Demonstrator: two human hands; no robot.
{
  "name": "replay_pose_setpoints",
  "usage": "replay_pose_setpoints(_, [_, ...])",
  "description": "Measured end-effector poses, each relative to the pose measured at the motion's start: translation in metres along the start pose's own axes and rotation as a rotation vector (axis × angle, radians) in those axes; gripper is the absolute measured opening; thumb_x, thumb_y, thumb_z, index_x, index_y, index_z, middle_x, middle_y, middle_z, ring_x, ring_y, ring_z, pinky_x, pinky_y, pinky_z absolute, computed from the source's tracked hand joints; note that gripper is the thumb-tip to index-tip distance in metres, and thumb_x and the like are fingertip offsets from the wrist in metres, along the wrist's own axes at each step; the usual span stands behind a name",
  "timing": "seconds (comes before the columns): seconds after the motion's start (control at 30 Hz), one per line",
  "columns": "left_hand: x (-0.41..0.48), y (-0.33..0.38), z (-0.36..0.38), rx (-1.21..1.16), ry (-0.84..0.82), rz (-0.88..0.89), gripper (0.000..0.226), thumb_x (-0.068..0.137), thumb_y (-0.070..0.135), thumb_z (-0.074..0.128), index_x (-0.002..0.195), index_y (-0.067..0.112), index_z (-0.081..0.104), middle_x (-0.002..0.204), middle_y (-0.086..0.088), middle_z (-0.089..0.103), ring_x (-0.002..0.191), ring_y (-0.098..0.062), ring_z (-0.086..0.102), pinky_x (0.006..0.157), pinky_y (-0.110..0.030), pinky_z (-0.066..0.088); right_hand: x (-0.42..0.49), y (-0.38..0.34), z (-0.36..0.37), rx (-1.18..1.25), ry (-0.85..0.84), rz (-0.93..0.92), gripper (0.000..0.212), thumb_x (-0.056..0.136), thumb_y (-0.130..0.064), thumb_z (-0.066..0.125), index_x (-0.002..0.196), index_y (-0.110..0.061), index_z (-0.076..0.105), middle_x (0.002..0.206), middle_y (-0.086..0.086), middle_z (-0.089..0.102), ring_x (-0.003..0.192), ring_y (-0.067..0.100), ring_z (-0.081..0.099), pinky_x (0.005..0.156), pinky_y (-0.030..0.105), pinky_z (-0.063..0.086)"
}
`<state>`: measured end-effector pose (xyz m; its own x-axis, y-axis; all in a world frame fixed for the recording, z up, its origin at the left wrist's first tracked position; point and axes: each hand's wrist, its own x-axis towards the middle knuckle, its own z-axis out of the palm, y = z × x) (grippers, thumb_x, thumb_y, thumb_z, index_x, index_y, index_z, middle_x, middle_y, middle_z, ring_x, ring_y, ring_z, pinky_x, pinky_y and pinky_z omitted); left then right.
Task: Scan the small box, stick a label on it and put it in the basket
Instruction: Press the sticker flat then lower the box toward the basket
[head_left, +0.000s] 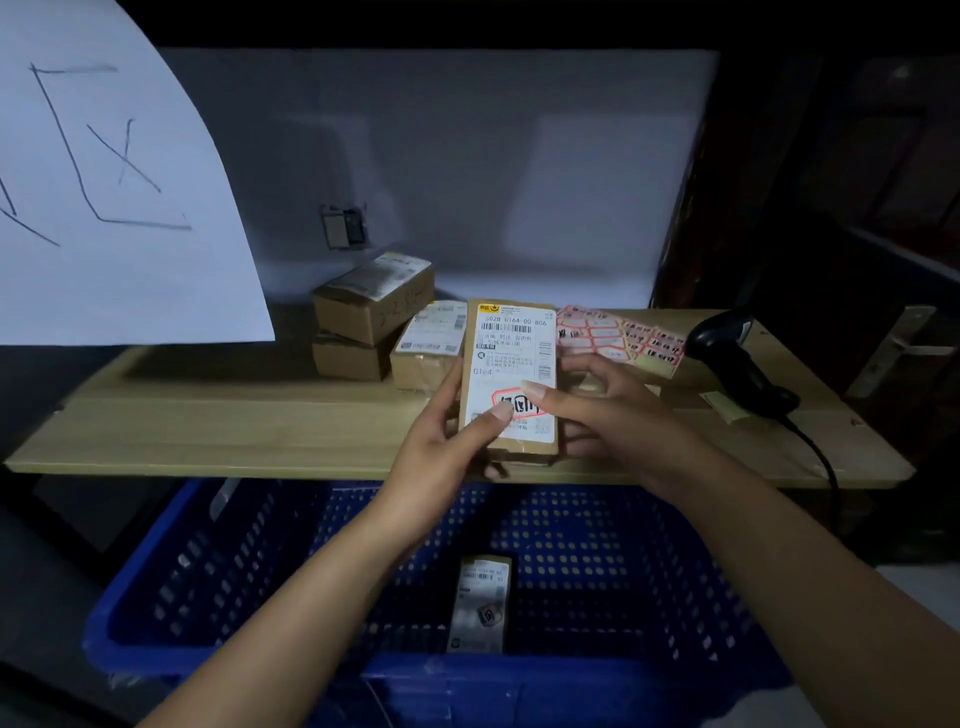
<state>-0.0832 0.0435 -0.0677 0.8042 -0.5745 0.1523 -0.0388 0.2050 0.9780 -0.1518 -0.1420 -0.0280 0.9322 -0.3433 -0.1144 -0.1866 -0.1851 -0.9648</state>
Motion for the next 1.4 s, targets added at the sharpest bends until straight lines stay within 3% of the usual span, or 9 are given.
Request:
replay_pose_setpoints(0.17, [-0.032,0.009,-0.031,-0.013,-0.092,-0.17,0.021,0.094,0.028,0.07,0.105,0.018,0.084,0.087,-0.003,0.078,0.067,-0.02,0.054,0.046,-0.024,0.043,-0.025,0.007,-0.004,0.015,0.015,-0.058,0.105,0.046,-0.06,0.094,0.139,-0.032,0.055,0.126,0.01,0.075,0.109,0.024,0.078,0.092,0.044,0.065])
replay_pose_setpoints(0.27, [-0.054,0.008,-0.046,0.043,-0.232,-0.298,0.024,0.093,0.025,0.062,0.095,0.019,0.085,0.075,-0.001,0.072,0.056,-0.014,0.05,0.048,-0.026,0.037,-0.048,0.018,0.001,0.0,-0.028,-0.062,0.09,0.045,-0.051,0.092,0.125,-0.021,0.066,0.123,0.01,0.076,0.112,0.021,0.077,0.096,0.045,0.064])
replay_pose_setpoints(0.57, [-0.074,-0.003,-0.083,0.153,-0.471,-0.558,0.037,0.094,0.02,0.068,0.13,0.019,0.076,0.1,-0.007,0.081,0.076,-0.011,0.072,0.058,-0.021,0.054,-0.094,0.06,0.025,-0.251,-0.159,0.069,0.056,0.064,-0.06,0.088,0.11,-0.039,0.066,0.11,-0.02,0.077,0.099,0.001,0.076,0.088,0.03,0.058])
replay_pose_setpoints(0.8, [-0.034,-0.053,-0.084,0.229,-0.358,-0.775,0.046,0.095,0.032,0.068,0.138,0.016,0.066,0.111,-0.006,0.081,0.093,-0.015,0.073,0.074,-0.03,0.061,-0.043,0.091,0.032,-0.288,-0.294,0.328,0.046,0.091,-0.046,0.076,0.125,-0.019,0.059,0.118,-0.002,0.07,0.11,0.016,0.074,0.1,0.04,0.061])
replay_pose_setpoints(0.93, [0.0,-0.093,-0.078,0.336,-0.315,-0.849,0.046,0.104,0.023,0.063,0.148,0.01,0.056,0.108,-0.004,0.081,0.093,-0.014,0.076,0.081,-0.029,0.065,0.0,0.116,0.039,-0.399,-0.288,0.373,0.029,0.094,-0.032,0.077,0.113,-0.019,0.059,0.122,0.005,0.069,0.117,0.025,0.07,0.103,0.046,0.059])
replay_pose_setpoints(1.03, [0.018,-0.122,-0.074,0.384,-0.328,-0.907,0.048,0.105,0.02,0.062,0.151,0.007,0.052,0.107,-0.003,0.08,0.096,-0.016,0.075,0.086,-0.032,0.064,0.026,0.138,0.045,-0.421,-0.294,0.426,0.04,0.096,-0.024,0.076,0.128,-0.012,0.055,0.124,0.005,0.066,0.105,0.02,0.067,0.09,0.035,0.06])
replay_pose_setpoints(1.17, [0.03,-0.149,-0.066,0.414,-0.341,-0.968,0.049,0.107,0.021,0.059,0.153,0.009,0.045,0.112,-0.004,0.076,0.101,-0.017,0.072,0.086,-0.033,0.062,0.047,0.169,0.048,-0.278,-0.271,0.586,0.061,0.094,-0.014,0.077,0.146,-0.005,0.047,0.125,0.006,0.066,0.122,0.023,0.065,0.108,0.04,0.054])
replay_pose_setpoints(1.3, [0.028,-0.178,-0.065,0.468,-0.315,-1.016,0.052,0.11,0.02,0.053,0.157,0.003,0.04,0.143,-0.019,0.067,0.106,-0.02,0.068,0.087,-0.032,0.059,0.052,0.186,0.054,-0.247,-0.321,0.666,0.058,0.097,-0.012,0.074,0.147,-0.009,0.046,0.13,0.007,0.067,0.131,0.024,0.062,0.114,0.042,0.049])
replay_pose_setpoints(1.4, [0.025,-0.191,-0.07,0.472,-0.294,-1.045,0.057,0.109,0.02,0.055,0.159,0.003,0.037,0.127,-0.01,0.075,0.115,-0.022,0.066,0.098,-0.037,0.058,0.053,0.192,0.056,-0.272,-0.347,0.666,0.049,0.099,-0.015,0.071,0.143,-0.012,0.051,0.134,0.006,0.068,0.135,0.024,0.059,0.117,0.044,0.046])
